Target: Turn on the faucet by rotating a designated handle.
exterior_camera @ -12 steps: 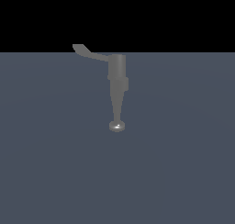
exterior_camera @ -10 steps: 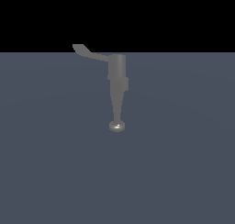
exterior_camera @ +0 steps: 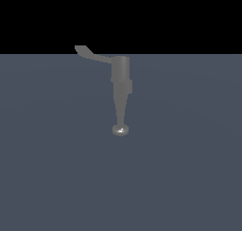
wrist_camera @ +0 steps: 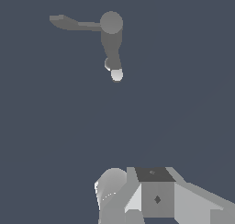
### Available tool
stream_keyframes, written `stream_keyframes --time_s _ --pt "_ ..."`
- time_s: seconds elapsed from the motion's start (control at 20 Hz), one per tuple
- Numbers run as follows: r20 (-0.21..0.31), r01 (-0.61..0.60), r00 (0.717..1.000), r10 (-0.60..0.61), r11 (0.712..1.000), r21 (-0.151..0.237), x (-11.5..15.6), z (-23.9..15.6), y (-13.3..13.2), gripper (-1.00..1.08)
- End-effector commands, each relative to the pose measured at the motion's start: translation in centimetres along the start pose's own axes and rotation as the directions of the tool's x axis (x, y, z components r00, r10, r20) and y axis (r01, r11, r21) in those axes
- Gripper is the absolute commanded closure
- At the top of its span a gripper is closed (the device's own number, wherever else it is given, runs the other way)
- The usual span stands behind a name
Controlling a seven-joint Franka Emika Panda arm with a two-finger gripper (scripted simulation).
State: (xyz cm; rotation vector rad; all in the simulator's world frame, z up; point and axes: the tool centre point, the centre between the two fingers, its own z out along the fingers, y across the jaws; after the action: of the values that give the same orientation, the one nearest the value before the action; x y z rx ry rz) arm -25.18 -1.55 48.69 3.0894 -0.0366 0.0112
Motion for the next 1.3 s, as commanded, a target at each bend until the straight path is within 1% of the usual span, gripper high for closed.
stream_keyframes --time_s 0.0,0.35,0.75,1.0,1.25 --pt "0.000 -0.002 1.000 0.002 1.000 -0.001 0.0 0.0 0.0 1.08" --pt "0.001 -0.042 0.999 0.042 0.999 -0.010 0.8 0.1 -0.2 1.08" --pt "-0.002 -0.150 0.989 0.150 0.988 -0.032 3.0 0.6 -0.8 1.08" --pt "-0.008 -0.248 0.969 0.248 0.967 -0.048 5.1 1.2 -1.4 1.08" --pt "-0.018 -0.352 0.936 0.351 0.934 -0.061 7.4 2.1 -2.2 1.08"
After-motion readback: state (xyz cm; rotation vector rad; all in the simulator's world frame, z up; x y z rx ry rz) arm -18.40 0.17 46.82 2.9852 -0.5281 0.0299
